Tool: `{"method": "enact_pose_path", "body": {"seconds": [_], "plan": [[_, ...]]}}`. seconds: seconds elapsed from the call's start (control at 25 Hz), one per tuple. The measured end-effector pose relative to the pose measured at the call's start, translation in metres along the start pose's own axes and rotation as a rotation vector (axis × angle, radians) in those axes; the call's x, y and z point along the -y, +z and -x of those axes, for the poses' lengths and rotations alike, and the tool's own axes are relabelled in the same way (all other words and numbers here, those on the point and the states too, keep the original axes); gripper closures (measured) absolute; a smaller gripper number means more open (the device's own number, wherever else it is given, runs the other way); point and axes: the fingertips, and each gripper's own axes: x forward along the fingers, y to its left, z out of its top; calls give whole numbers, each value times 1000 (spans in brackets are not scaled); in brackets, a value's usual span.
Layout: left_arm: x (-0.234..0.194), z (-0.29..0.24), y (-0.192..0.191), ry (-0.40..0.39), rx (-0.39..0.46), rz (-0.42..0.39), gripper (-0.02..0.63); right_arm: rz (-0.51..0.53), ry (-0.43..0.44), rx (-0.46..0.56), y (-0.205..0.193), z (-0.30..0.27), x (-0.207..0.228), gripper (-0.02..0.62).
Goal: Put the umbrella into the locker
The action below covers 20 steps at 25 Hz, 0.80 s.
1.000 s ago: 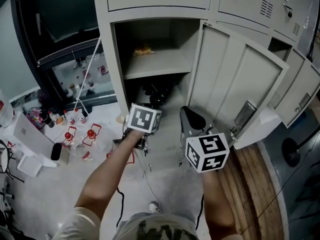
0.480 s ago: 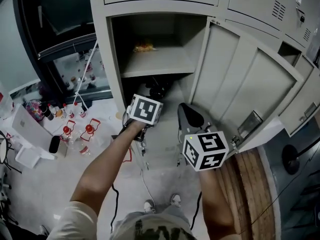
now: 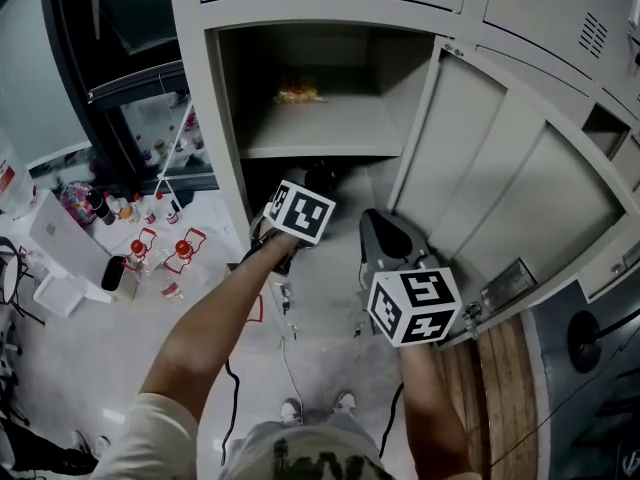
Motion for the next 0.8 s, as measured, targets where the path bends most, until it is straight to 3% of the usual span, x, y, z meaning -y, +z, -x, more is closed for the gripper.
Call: {"method": "enact_pose_path", "body": {"seconds": [0.8], "plan": [[-30,-61,-6,106,-150,-126,465,-14,40,-24,-8,-22,10,598]]}}
